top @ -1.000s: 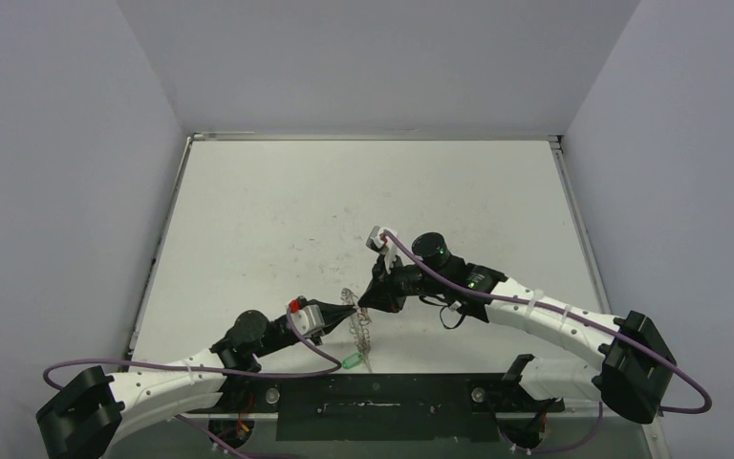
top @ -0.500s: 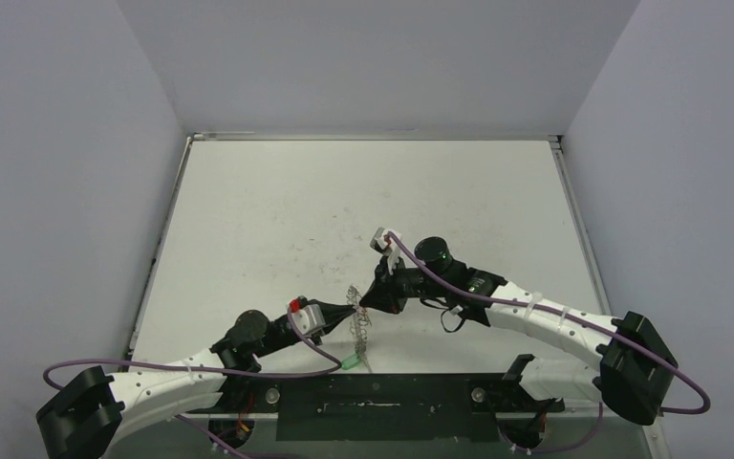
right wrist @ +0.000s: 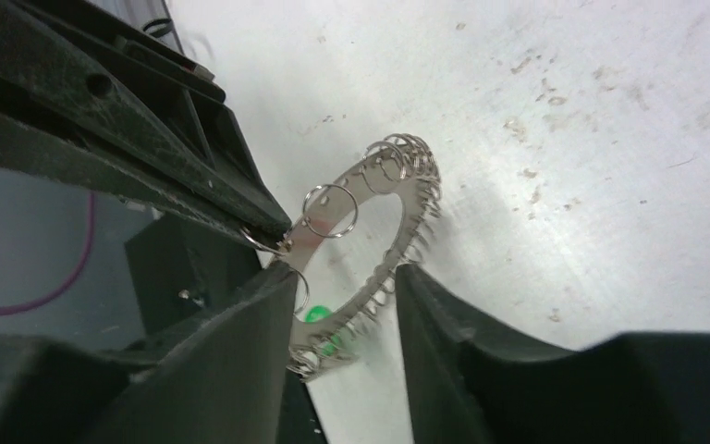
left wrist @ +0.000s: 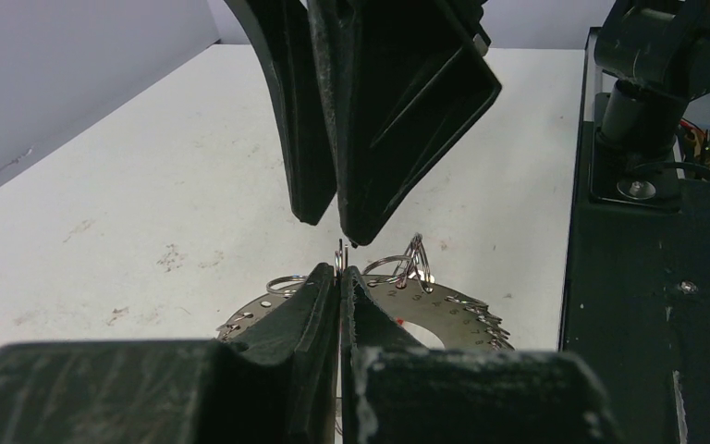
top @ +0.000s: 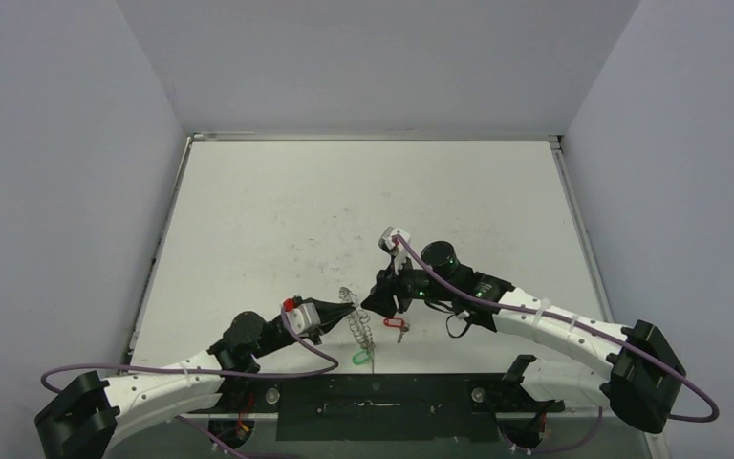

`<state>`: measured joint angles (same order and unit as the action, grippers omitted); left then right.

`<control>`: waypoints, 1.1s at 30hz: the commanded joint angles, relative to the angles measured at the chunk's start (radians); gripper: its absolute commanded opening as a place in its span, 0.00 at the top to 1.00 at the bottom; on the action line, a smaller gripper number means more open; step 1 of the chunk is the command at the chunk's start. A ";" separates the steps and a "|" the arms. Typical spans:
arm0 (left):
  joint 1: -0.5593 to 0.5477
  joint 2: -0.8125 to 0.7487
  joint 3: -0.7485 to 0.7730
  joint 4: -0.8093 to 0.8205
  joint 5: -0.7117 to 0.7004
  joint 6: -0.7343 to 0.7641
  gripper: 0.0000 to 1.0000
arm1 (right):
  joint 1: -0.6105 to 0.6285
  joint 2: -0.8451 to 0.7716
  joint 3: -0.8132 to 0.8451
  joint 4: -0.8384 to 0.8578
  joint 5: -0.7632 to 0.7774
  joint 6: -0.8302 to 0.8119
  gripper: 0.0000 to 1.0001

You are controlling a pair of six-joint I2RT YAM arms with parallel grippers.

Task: Put the keys on the keyring

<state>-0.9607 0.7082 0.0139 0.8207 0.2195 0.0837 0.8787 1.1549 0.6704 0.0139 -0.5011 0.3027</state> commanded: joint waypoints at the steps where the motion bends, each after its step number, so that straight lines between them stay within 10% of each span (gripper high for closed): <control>1: -0.003 -0.035 0.020 0.055 -0.014 -0.021 1.00 | -0.009 -0.075 -0.022 0.031 0.087 0.000 0.46; 33: -0.007 -0.139 -0.052 0.002 0.302 0.648 1.00 | -0.058 -0.311 -0.057 -0.031 0.030 -0.144 0.10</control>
<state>-0.9615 0.5999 0.0063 0.8032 0.4862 0.6479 0.8249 0.9001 0.6067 -0.0845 -0.4671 0.2001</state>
